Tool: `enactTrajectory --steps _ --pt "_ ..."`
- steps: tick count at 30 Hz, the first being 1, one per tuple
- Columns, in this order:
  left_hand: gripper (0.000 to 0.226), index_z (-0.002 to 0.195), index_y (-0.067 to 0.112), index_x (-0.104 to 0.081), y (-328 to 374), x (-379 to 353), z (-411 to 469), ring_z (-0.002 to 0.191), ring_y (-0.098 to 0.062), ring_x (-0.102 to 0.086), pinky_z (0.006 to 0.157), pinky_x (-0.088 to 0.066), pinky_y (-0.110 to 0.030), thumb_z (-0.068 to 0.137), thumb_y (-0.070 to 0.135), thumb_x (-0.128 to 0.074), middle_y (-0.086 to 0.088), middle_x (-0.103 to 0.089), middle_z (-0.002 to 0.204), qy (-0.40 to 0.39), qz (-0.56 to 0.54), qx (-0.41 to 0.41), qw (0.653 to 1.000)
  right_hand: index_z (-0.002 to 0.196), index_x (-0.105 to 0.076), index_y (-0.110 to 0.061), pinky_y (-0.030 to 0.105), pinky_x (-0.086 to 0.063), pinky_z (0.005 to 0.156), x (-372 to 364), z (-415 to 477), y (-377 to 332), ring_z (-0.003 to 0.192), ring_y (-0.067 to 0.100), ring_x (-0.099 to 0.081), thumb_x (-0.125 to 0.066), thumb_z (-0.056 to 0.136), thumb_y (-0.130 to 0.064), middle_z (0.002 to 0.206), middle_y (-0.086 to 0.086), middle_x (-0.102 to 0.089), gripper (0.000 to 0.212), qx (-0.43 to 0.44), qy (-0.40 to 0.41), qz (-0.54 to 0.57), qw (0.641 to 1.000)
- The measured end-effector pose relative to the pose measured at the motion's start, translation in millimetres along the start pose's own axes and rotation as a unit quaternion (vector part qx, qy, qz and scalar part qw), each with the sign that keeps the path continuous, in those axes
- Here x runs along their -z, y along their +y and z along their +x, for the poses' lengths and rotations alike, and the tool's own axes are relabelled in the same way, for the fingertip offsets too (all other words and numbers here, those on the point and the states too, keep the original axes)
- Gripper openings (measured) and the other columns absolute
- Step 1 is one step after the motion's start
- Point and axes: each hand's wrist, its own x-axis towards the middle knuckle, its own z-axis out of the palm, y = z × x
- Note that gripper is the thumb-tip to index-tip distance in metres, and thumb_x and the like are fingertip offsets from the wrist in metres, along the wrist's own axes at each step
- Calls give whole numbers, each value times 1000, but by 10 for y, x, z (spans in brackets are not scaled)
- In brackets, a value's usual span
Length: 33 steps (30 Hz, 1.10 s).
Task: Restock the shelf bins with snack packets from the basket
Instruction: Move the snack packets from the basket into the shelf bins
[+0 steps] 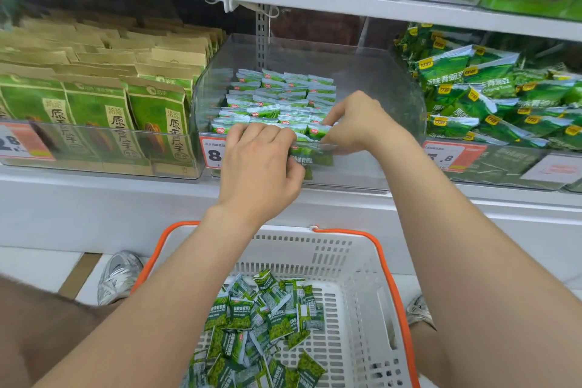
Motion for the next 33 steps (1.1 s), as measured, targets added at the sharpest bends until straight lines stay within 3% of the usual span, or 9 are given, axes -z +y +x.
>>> enactTrajectory --steps 1,5,10,15,19,22,27,30,33 --pt "20 98 21 -66 -5 -4 -2 95 -27 -58 98 -39 -43 84 30 -55 5 -67 89 0 -2 -4 1000 97 -77 -19 12 -49 44 -8 23 -14 76 11 -68 -79 79 -6 96 6 -60 22 -10 -8 -5 1000" --pt "20 99 21 -66 -19 13 1 96 -26 -58 100 -37 -42 85 30 -55 5 -67 92 -11 -9 -12 1000 104 -69 -9 42 -65 74 -73 106 -30 89 26 -70 -80 71 -5 94 5 -46 36 -38 28 -30 998" --pt "25 105 21 -66 -23 26 -4 101 -26 -58 107 -35 -42 85 29 -54 4 -67 96 -22 -11 -14 1000 101 -66 -11 37 -56 73 -83 147 92 93 27 -62 -92 67 -31 106 9 -59 47 -39 61 4 997" --pt "37 120 14 -65 40 44 -25 141 -30 -47 128 -13 -52 85 21 -58 -3 -67 123 9 -64 13 998 83 -66 -21 31 -46 61 -197 -296 29 76 26 -65 -59 83 -31 76 -4 -69 12 84 383 37 919" --pt "29 104 9 -67 152 78 -131 107 -37 -56 90 -43 -48 77 2 -59 -11 -63 111 167 -94 -28 981 76 -58 -16 35 -41 45 -564 -693 135 49 25 -53 -61 79 -22 52 -4 -51 7 239 456 35 857" --pt "13 81 10 -62 149 -93 -355 79 -34 -50 68 -35 -45 74 2 -54 -8 -58 83 178 -78 -97 976 72 -57 -14 37 -41 45 -971 -884 394 49 26 -50 -56 76 -20 53 -2 -50 7 297 366 35 881" --pt "15 75 18 -63 6 -650 -920 82 -27 -56 61 -41 -35 75 18 -47 2 -57 76 -90 -96 -122 984 69 -61 -26 39 -55 64 -1491 -1067 1006 65 24 -61 -49 75 -34 59 -7 -59 16 123 -9 16 992" --pt "15 82 23 -67 -5 -803 -1194 90 -23 -60 65 -48 -33 82 16 -54 5 -64 86 -269 -90 -84 955 82 -74 -19 41 -61 78 -1768 -1211 1366 80 22 -68 -57 78 -22 79 -4 -71 18 74 -237 -101 963" --pt "19 88 28 -64 -15 -915 -1402 90 -20 -62 72 -53 -36 91 17 -50 7 -66 96 -385 -86 -46 918 79 -58 -15 40 -59 69 -2057 -1464 1583 75 26 -63 -59 85 -19 84 6 -62 7 47 -387 -246 888"
